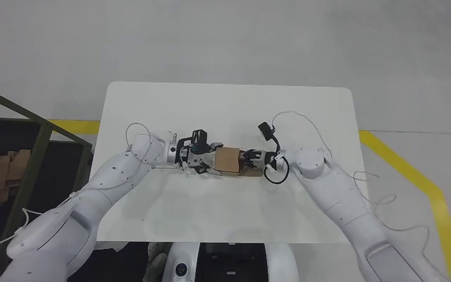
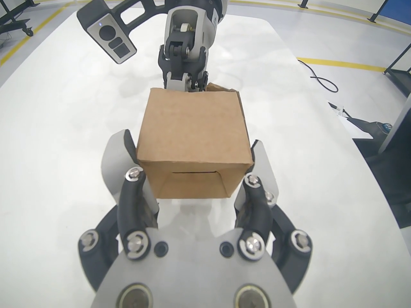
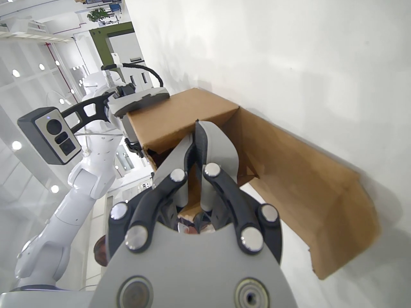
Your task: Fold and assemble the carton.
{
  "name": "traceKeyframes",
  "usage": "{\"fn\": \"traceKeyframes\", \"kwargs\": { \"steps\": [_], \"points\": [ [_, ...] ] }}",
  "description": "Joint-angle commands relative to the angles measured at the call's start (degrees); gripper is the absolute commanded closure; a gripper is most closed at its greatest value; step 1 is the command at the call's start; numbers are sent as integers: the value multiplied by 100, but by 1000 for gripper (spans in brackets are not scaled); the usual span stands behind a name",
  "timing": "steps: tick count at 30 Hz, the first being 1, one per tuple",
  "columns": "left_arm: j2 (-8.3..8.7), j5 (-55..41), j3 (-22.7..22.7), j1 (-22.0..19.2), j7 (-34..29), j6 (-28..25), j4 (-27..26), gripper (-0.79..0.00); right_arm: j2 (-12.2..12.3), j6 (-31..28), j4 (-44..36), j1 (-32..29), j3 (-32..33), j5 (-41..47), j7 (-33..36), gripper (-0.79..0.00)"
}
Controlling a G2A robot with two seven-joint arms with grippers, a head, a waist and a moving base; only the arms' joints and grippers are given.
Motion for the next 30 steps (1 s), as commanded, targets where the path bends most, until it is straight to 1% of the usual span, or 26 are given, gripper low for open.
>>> {"fn": "traceKeyframes", "kwargs": {
  "steps": [1, 6, 8, 11, 14, 18, 20, 23, 26, 30],
  "points": [
    [0, 5, -6, 5, 7, 5, 0, -591, -37, -54, 132, 56, -40, 68, 16, 0],
    [-2, 11, -19, 7, 2, -6, 16, -591, -58, -329, 378, 72, 36, 228, 35, 0],
    [-4, 6, -25, 12, 6, 1, 29, -591, -16, -450, 393, 23, 171, 236, -19, 0],
    [-7, 11, -30, 14, 6, 1, 38, -588, 112, -516, 244, -148, 481, 103, -189, 0],
    [-11, 8, -36, 21, 11, 9, 55, -588, 284, -300, -179, -432, 826, -217, -322, 0],
    [-16, 12, -41, 25, 22, 20, 70, -588, 499, 275, -1052, -950, 1179, -720, -193, 0],
    [-20, 10, -42, 28, 19, 22, 82, -588, 572, 542, -1480, -1199, 1285, -889, -121, 0],
    [-27, 17, -40, 27, 9, 14, 92, -585, 623, 764, -1899, -1463, 1343, -978, -73, 0],
    [-32, 26, -43, 25, 7, 28, 89, -585, 615, 842, -1961, -1507, 1296, -946, -126, 0],
    [-33, 36, -52, 26, 15, 23, 78, -579, 537, 799, -1723, -1303, 1105, -797, -240, 0]
  ]
}}
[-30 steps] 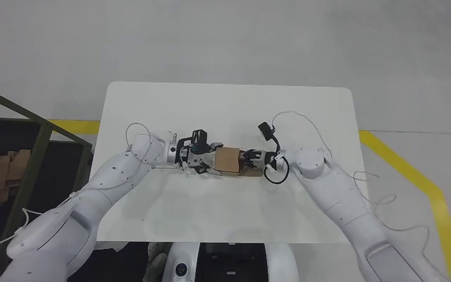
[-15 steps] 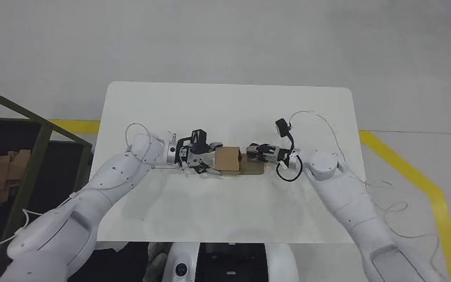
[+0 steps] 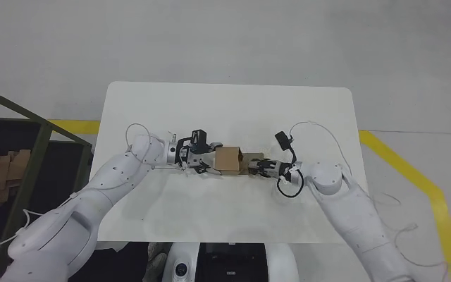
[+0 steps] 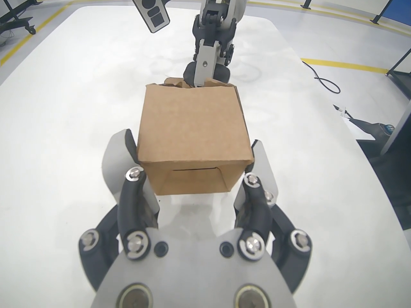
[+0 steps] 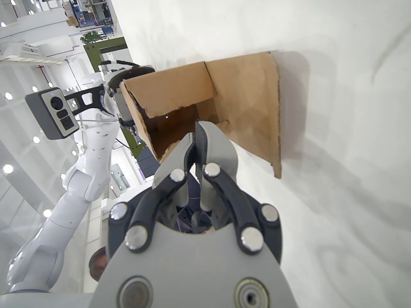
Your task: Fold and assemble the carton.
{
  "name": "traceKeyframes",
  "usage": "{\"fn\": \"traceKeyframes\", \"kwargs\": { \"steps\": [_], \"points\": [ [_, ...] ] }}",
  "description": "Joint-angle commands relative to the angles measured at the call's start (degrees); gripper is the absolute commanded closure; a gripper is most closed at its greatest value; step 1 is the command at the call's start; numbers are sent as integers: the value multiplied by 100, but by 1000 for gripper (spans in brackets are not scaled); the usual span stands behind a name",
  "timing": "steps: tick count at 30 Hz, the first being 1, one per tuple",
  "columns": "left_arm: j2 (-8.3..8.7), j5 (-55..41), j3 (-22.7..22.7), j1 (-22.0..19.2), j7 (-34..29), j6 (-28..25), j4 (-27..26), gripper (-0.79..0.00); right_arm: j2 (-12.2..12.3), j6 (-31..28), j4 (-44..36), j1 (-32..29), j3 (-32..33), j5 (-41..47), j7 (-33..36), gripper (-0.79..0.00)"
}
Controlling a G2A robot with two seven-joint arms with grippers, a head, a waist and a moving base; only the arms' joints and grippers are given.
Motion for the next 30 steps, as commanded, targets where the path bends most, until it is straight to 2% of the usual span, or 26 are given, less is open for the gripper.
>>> {"fn": "traceKeyframes", "kwargs": {
  "steps": [1, 15, 30],
  "points": [
    [1, 8, -5, 3, 7, 0, -7, -582, -46, -24, 143, 139, -121, 42, -60, 0],
    [2, 24, -37, 16, -24, -29, -26, -576, -394, -387, 1168, 965, -875, 434, 5, 0],
    [1, 47, -61, 38, -45, -32, -39, -570, -525, -663, 1617, 1172, -1010, 655, 123, 0]
  ]
}}
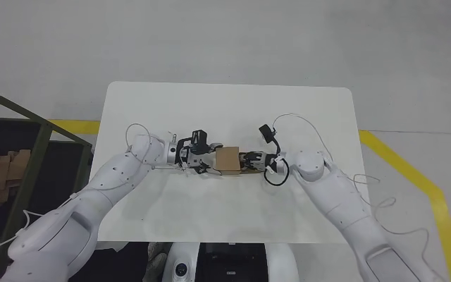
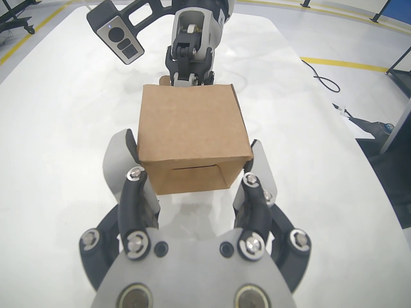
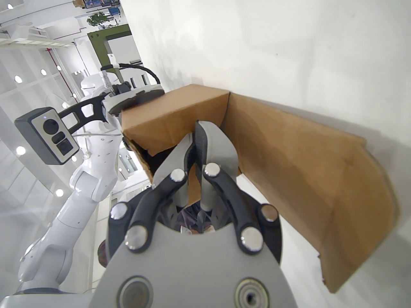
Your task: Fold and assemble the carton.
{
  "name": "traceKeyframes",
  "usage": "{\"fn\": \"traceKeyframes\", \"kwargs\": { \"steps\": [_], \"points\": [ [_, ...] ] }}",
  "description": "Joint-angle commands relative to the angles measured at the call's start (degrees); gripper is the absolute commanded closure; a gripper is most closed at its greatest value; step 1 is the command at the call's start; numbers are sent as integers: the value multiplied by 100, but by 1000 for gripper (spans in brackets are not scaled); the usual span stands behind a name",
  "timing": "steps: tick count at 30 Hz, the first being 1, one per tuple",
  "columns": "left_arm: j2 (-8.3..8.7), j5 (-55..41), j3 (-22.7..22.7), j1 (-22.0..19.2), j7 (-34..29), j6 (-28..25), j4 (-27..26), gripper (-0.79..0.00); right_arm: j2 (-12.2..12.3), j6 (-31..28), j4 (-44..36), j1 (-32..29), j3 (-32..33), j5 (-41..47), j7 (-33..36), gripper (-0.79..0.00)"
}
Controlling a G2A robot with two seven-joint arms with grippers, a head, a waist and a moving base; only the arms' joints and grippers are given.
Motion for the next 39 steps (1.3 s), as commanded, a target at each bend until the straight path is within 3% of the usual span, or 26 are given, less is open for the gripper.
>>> {"fn": "traceKeyframes", "kwargs": {
  "steps": [1, 8, 14, 19, 25, 27, 29, 36, 39],
  "points": [
    [-1, -2, -3, 2, -7, -5, 5, -570, -10, -28, 13, 9, -4, 20, 9, 0],
    [11, 6, -35, 16, -2, 2, -3, -585, 151, -87, -359, -222, 397, -175, -20, 0],
    [24, 19, -55, 47, 25, 9, -33, -585, 503, 584, -1401, -968, 1289, -905, -504, 0],
    [42, 43, -79, 66, 69, 3, -58, -585, 738, 1108, -2288, -1662, 1902, -1523, -498, 0],
    [50, 50, -94, 85, 63, 3, -90, -588, 815, 1212, -2606, -1949, 2042, -1682, -332, 0],
    [50, 54, -97, 82, 42, 0, -101, -582, 808, 1169, -2574, -1907, 1953, -1756, -314, -160],
    [49, 47, -103, 83, 29, 0, -109, -582, 801, 1053, -2530, -1855, 1869, -1834, -314, -246],
    [49, 14, -123, 91, -31, -24, -120, -576, 805, 737, -2385, -1715, 1692, -2233, -346, -345],
    [45, 12, -121, 95, -49, -22, -136, -579, 805, 629, -2353, -1716, 1682, -2217, -375, -345]
  ]
}}
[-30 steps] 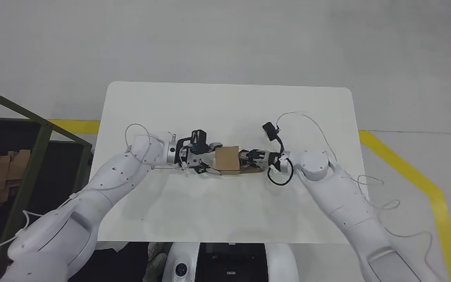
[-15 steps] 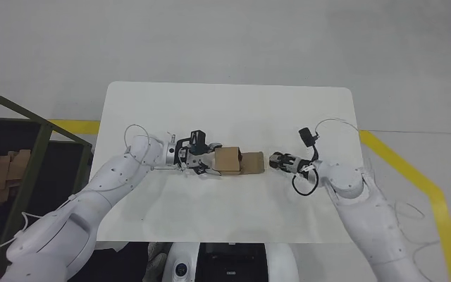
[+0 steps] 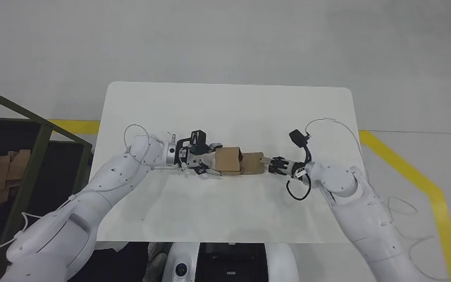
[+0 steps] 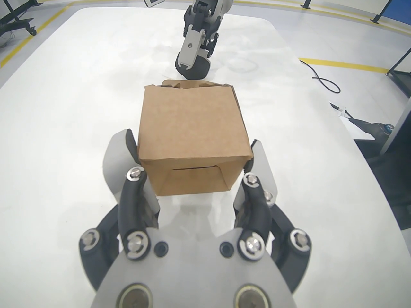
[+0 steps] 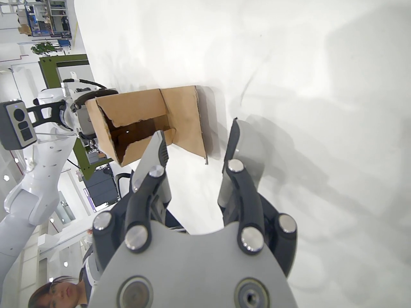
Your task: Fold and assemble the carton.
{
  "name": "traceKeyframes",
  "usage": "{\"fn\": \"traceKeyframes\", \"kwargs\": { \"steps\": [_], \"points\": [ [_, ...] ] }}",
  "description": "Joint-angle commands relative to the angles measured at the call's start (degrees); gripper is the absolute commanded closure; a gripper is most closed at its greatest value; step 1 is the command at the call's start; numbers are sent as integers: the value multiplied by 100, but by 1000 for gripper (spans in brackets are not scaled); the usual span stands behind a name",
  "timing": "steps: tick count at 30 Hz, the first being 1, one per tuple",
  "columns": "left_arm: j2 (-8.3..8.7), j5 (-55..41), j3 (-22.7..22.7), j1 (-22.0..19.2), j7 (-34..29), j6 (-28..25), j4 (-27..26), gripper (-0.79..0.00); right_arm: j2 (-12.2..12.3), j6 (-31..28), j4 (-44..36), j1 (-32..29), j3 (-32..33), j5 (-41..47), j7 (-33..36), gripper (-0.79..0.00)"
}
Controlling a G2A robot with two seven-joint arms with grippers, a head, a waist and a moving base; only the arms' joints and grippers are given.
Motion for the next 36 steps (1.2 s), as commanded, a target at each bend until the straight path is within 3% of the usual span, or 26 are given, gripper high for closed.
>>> {"fn": "traceKeyframes", "kwargs": {
  "steps": [1, 15, 25, 36],
  "points": [
    [-2, 3, 2, -1, -12, -6, -5, -576, -1, -73, 16, -1, -11, 31, 7, -345],
    [4, 7, -30, 10, 11, 0, 12, -573, -116, -276, 464, 396, -447, 235, 17, -323],
    [14, 32, -49, 24, 48, 7, 13, -573, -179, -882, 1016, 520, -465, 1223, 399, -314],
    [20, 47, -68, 28, 49, 11, 8, -573, -281, -946, 1455, 831, -785, 1527, 713, -323]
  ]
}}
